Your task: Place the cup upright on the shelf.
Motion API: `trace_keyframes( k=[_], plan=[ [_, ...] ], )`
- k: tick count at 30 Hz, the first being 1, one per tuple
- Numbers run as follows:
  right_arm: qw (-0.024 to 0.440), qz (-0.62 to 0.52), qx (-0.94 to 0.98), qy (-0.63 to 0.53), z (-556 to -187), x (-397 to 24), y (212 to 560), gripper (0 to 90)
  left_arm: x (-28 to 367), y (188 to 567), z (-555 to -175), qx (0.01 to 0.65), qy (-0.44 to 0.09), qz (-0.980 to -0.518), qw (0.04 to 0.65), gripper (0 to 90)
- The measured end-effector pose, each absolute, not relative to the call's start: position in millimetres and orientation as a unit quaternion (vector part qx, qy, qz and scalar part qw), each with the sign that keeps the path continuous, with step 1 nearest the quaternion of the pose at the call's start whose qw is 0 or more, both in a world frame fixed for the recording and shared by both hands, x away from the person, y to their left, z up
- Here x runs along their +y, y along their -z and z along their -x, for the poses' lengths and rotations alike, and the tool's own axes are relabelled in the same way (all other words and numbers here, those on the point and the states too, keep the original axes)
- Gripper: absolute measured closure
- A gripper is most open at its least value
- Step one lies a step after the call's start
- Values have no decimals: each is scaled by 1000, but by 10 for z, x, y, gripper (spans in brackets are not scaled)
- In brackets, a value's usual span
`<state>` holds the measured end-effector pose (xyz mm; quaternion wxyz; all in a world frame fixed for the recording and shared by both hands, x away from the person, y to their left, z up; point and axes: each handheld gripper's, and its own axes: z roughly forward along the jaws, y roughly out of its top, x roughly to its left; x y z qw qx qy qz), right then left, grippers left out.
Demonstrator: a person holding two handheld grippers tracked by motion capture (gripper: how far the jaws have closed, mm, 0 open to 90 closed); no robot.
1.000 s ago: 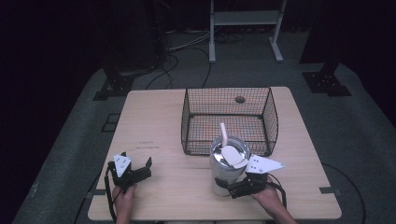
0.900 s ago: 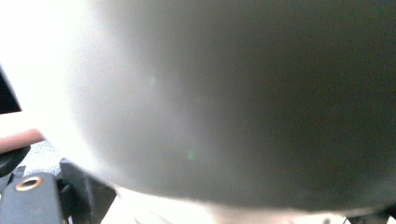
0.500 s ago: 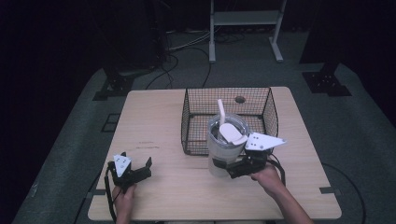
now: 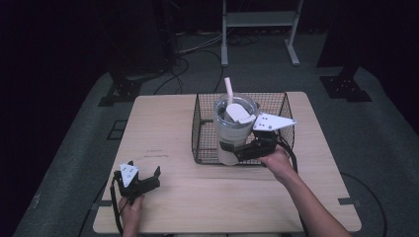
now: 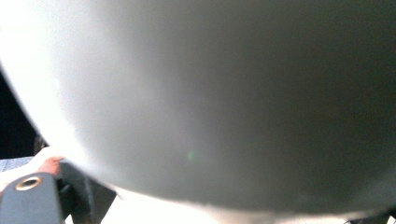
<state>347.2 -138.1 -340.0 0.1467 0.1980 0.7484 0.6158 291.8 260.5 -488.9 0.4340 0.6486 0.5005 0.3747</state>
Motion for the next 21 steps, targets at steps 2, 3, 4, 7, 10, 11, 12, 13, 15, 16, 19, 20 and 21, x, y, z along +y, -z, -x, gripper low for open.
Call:
trace_keyframes(
  k=[2,3,4,7,10,11,12,13,15,16,19,20,21],
  plan=[
    [150,-198,749,-614,-3517,-1366,3378,91,2605,4889,-2918,500,-375,-649,434,0],
    [154,-197,748,-615,-3574,-1345,3348,91,2605,4889,-2917,500,-375,-649,434,0],
    [154,-197,748,-615,-3574,-1345,3348,91,2605,4889,-2917,500,-375,-649,434,0],
    [161,-192,749,-613,-3658,-1318,3320,91,2605,4889,-2917,500,-374,-649,435,0],
    [171,-194,752,-606,-3741,-1280,3291,91,2608,4889,-2916,500,-374,-648,436,0],
    [171,-194,754,-604,-3767,-1269,3282,91,2609,4889,-2915,500,-374,-648,436,0],
    [171,-194,754,-604,-3795,-1258,3273,91,2609,4889,-2915,500,-374,-648,437,0],
    [170,-196,754,-604,-3819,-1249,3265,91,2609,4889,-2915,500,-374,-648,436,0],
    [170,-198,753,-604,-3894,-1228,3244,91,2610,4889,-2916,500,-374,-648,437,0],
    [170,-198,753,-604,-3894,-1228,3244,91,2610,4889,-2916,500,-374,-648,437,0],
    [173,-200,752,-604,-3981,-1205,3233,91,2610,4889,-2914,500,-374,-647,437,0],
    [175,-199,751,-605,-4014,-1198,3232,91,2610,4888,-2913,500,-373,-648,437,0],
    [173,-200,750,-606,-4050,-1190,3231,91,2610,4889,-2914,500,-374,-647,438,0]
  ],
)
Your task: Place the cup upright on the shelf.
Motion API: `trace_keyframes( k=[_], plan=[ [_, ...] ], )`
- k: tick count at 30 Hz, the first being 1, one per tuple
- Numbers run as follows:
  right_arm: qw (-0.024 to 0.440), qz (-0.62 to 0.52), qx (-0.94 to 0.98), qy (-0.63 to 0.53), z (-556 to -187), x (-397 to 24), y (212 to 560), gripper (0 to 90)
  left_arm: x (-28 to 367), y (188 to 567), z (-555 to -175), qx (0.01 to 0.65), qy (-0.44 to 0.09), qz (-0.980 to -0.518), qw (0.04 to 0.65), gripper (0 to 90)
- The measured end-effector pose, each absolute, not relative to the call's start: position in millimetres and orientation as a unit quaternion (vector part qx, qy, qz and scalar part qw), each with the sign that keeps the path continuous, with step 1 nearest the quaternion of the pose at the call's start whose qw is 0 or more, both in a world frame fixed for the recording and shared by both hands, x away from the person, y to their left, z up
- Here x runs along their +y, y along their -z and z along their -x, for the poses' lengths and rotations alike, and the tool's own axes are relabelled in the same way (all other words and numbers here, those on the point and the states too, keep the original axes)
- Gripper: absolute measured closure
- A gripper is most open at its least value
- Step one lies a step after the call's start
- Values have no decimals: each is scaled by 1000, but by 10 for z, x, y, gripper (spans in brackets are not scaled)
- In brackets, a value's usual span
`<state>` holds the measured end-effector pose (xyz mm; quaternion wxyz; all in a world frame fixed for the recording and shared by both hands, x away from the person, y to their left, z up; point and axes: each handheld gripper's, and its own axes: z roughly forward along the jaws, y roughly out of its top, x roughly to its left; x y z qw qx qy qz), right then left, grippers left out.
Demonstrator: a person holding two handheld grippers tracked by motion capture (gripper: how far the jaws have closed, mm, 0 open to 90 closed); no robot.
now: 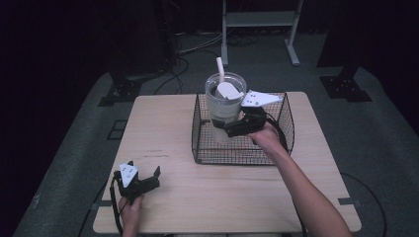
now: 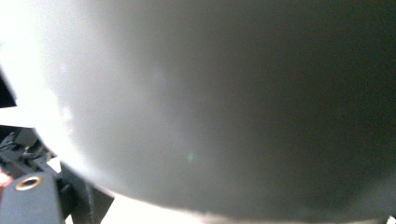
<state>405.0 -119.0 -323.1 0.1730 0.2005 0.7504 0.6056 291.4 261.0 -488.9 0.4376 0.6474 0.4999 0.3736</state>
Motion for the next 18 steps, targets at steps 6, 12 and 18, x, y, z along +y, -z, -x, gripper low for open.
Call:
trace_keyframes(
  k=[6,12,18],
  plan=[
    [170,-208,750,-605,-4258,-1129,3276,91,2616,4888,-2915,501,-371,-646,440,0],
    [166,-210,753,-601,-4400,-1108,3369,91,2617,4888,-2912,502,-371,-645,441,0],
    [150,-217,757,-598,-4557,-1104,3493,84,2618,4889,-2913,502,-370,-645,442,0]
  ],
)
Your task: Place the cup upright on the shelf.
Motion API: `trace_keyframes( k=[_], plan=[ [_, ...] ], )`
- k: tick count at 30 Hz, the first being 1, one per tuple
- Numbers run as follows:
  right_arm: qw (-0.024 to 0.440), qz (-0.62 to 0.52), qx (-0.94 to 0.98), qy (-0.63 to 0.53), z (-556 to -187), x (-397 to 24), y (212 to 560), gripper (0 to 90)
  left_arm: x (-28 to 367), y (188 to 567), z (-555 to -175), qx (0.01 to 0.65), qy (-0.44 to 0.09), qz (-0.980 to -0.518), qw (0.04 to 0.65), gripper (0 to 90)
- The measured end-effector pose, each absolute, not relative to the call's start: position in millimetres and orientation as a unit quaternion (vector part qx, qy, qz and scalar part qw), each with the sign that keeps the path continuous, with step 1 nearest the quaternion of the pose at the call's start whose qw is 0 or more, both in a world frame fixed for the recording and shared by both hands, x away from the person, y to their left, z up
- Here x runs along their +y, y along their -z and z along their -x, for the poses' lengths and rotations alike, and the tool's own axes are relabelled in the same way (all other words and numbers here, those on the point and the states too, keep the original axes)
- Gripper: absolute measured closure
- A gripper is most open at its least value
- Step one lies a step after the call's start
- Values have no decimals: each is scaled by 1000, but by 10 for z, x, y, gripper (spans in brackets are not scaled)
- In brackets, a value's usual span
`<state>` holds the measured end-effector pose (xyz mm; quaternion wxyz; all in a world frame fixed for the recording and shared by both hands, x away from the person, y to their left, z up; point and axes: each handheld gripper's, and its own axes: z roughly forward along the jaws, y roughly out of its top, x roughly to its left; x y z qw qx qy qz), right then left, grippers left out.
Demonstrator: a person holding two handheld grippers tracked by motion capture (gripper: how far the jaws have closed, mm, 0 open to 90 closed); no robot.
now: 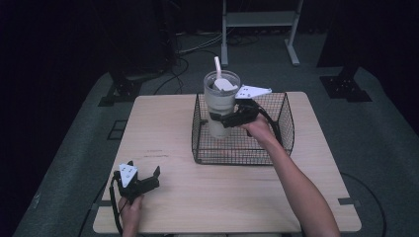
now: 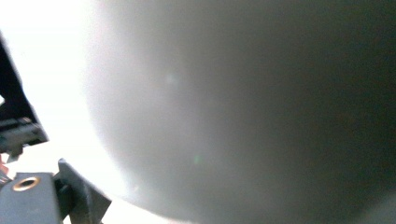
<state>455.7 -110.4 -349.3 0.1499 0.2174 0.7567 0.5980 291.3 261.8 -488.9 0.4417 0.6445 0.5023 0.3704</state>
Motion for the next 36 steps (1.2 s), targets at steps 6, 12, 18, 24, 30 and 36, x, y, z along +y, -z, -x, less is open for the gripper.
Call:
trace_keyframes(
  k=[6,12,18,24,30,36],
  plan=[
    [142,-210,774,-580,-4710,-1068,3688,84,2622,4888,-2915,501,-371,-645,441,0],
    [132,-207,786,-567,-4816,-1015,3834,84,2622,4888,-2914,502,-371,-645,442,0],
    [121,-216,792,-558,-4909,-987,3963,84,2625,4887,-2913,501,-371,-645,443,0],
    [108,-226,806,-536,-4996,-976,4096,84,2629,4889,-2911,501,-371,-643,445,0],
    [100,-229,815,-524,-5046,-950,4195,85,2628,4890,-2910,502,-370,-642,446,0],
    [105,-226,817,-520,-5063,-941,4231,84,2631,4889,-2909,502,-369,-642,447,0]
  ],
)
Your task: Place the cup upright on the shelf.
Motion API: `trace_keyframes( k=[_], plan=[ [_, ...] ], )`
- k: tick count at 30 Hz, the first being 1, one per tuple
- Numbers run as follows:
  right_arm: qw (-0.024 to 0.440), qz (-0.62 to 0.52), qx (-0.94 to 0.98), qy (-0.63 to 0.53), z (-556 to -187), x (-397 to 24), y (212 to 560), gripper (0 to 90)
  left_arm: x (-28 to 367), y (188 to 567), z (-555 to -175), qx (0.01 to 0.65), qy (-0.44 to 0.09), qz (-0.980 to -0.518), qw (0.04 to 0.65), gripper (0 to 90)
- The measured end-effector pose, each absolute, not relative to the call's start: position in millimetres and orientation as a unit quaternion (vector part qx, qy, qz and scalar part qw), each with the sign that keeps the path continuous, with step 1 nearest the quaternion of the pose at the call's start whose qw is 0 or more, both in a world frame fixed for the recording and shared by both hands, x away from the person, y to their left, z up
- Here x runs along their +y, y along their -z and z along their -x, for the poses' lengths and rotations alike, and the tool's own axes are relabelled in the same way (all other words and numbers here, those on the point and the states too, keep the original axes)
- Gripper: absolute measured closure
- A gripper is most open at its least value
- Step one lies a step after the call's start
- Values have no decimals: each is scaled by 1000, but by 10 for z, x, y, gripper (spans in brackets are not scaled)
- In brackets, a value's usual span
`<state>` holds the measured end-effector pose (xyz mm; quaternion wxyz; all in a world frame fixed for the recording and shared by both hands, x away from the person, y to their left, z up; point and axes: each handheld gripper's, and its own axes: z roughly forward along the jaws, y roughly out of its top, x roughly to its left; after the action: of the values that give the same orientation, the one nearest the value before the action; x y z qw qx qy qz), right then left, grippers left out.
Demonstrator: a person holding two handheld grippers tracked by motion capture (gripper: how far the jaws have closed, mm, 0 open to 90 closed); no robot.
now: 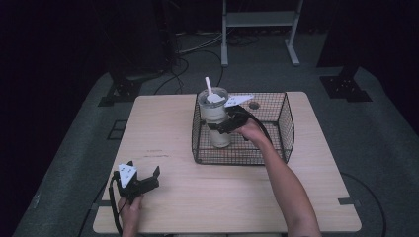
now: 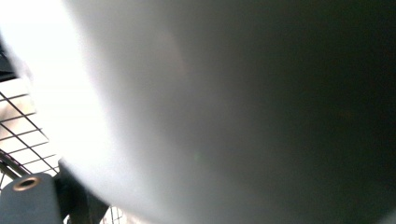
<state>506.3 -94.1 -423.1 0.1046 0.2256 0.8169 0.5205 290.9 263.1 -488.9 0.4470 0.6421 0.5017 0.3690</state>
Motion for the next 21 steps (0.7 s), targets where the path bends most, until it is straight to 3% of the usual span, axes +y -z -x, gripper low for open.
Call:
trace_keyframes(
  k=[21],
  plan=[
    [106,-204,820,-524,-5051,-1066,4299,83,2628,4890,-2909,500,-370,-644,446,0]
  ],
)
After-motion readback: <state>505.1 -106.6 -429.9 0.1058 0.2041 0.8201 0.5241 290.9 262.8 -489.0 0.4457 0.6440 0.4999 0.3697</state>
